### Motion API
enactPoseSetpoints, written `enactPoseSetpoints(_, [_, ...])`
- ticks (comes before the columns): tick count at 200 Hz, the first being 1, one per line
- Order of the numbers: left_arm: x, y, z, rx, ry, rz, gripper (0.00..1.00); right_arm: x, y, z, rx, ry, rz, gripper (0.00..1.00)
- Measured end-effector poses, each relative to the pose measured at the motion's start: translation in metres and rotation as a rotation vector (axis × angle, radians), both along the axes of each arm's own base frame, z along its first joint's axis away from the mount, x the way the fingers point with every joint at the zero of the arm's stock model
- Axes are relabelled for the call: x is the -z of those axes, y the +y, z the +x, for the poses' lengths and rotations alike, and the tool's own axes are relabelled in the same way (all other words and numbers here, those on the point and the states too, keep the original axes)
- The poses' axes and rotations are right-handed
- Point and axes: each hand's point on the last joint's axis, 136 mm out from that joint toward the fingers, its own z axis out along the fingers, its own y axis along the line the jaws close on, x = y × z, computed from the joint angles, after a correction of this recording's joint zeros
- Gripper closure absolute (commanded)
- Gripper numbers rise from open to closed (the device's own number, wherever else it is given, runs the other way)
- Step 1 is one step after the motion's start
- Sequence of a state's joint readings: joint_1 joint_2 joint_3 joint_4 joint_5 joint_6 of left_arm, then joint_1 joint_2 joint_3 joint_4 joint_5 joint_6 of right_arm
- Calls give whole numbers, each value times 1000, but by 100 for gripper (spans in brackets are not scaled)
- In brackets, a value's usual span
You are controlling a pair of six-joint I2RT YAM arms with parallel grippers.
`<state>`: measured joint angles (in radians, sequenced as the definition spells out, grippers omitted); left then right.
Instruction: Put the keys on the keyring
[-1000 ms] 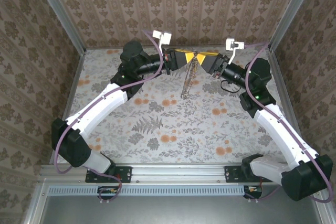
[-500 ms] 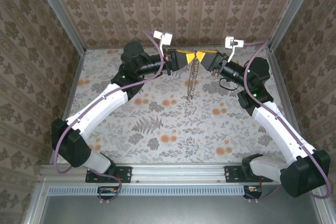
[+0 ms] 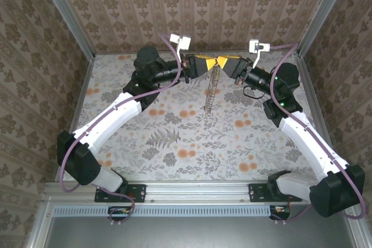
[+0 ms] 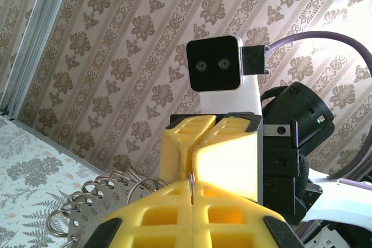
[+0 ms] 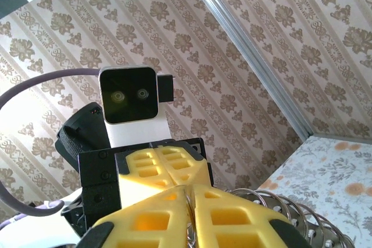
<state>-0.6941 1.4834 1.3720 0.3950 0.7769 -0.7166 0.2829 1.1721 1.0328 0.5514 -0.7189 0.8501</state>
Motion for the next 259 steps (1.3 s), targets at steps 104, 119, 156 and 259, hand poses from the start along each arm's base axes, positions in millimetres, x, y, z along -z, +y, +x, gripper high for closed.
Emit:
enactPoseSetpoints(104, [1, 0, 1, -6, 4, 4, 82, 0, 0, 0, -11, -9, -20, 100])
enactPoseSetpoints(119, [2, 0, 2, -11, -4, 13, 64, 0, -1, 0, -16, -10, -41, 100])
enactPoseSetpoints(156, [7, 14, 7, -40, -41, 82, 47, 2, -7, 6, -22, -12, -114, 100])
enactPoseSetpoints(259, [-8, 39, -5, 126, -234, 234, 67, 27, 6, 9, -240, 9, -285, 100])
